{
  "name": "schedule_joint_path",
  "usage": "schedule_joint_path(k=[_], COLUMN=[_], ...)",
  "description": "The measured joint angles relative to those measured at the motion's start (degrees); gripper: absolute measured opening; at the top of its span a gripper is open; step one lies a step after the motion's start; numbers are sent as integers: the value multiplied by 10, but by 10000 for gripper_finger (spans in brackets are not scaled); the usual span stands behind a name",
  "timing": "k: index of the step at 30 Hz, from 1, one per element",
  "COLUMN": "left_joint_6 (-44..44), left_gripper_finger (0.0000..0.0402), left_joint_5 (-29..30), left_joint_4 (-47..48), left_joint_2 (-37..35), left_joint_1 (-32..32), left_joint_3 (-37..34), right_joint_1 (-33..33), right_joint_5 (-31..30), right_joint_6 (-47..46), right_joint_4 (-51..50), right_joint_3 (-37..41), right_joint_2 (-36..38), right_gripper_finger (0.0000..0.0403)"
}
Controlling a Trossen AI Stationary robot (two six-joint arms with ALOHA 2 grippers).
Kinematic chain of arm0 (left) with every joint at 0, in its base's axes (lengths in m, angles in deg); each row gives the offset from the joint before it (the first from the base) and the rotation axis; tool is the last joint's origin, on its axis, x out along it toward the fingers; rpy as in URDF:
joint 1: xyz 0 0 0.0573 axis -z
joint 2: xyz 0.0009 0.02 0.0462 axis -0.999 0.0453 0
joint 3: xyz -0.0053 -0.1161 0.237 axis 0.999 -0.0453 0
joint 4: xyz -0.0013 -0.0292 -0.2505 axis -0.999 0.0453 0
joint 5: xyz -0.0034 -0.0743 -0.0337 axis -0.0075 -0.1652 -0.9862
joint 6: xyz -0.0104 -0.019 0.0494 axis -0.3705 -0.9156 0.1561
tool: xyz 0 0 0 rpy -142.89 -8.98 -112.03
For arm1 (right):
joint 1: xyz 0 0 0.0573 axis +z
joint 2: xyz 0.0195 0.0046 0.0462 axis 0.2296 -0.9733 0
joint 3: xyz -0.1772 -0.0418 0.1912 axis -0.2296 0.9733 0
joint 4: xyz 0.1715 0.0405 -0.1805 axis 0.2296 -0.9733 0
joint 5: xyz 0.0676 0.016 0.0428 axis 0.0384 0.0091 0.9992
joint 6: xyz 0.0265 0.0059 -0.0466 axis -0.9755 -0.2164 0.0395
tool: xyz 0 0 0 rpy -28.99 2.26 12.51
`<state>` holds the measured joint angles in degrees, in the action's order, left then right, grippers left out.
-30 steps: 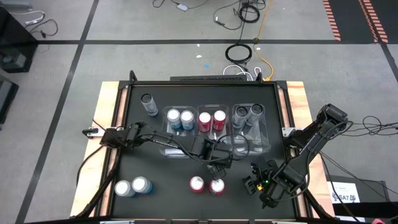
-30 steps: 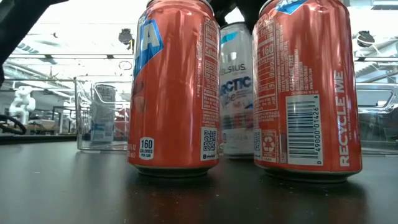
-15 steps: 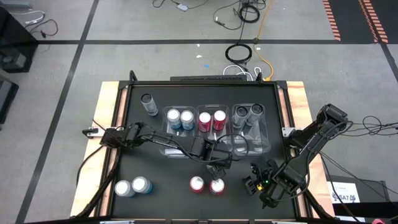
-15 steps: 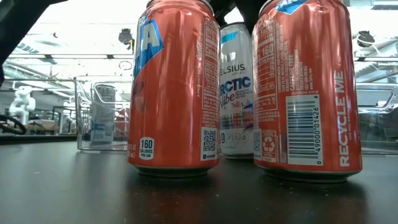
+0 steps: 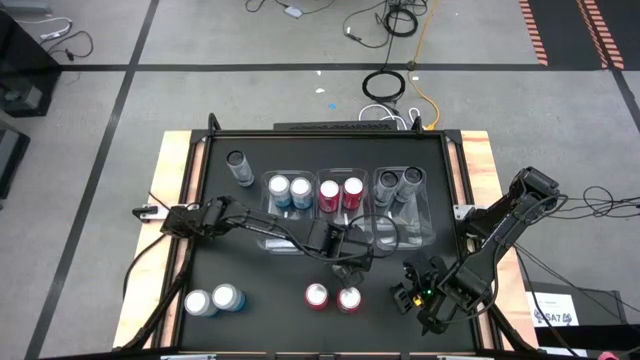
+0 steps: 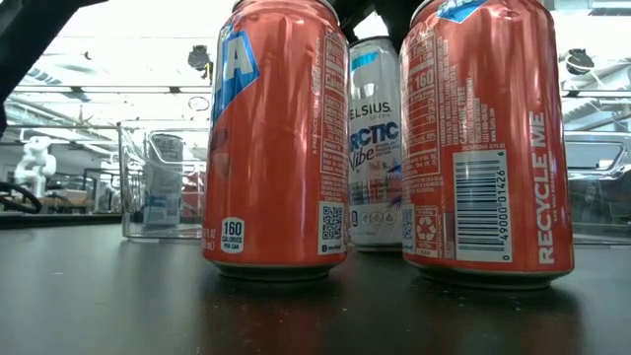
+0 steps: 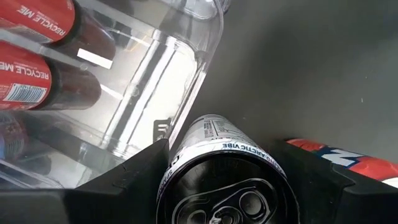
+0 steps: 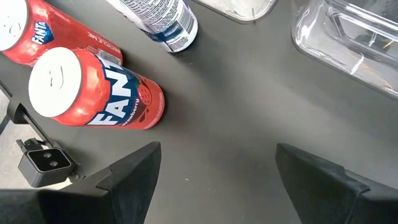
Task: Sort soda cans
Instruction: Put the white-blue soda can into the right transparent bin
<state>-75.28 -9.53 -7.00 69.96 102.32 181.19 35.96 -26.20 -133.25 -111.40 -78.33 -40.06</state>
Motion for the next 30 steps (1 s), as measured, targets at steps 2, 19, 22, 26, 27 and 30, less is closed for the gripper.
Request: schedule_joint_path(k=[2, 19, 22, 26, 27, 30], left_joint_6=[-2, -3, 1, 29, 33, 75], left_gripper_finger=[281, 383, 384, 384, 384, 384], left_joint_5=[0, -81, -78, -76, -75, -75], left_joint_4=[0, 4, 4, -2, -2, 4], left_joint_2=[0, -18, -44, -77, -87, -118], left_joint_1=[0, -9, -9, -9, -9, -10], left_joint_3=[0, 2, 2, 3, 3, 3], right_joint_1=[0, 0, 0, 0, -2, -10], right_joint_5=[0, -3, -5, -38, -49, -85], right_joint_6=[0, 0, 8, 44, 56, 98], right_joint_4=[0, 1, -4, -17, -23, -29], right_joint_3=[0, 0, -9, -45, -58, -92], right_joint_2=[0, 0, 0, 0, 0, 1], right_gripper_finger=[310, 310, 310, 310, 310, 310])
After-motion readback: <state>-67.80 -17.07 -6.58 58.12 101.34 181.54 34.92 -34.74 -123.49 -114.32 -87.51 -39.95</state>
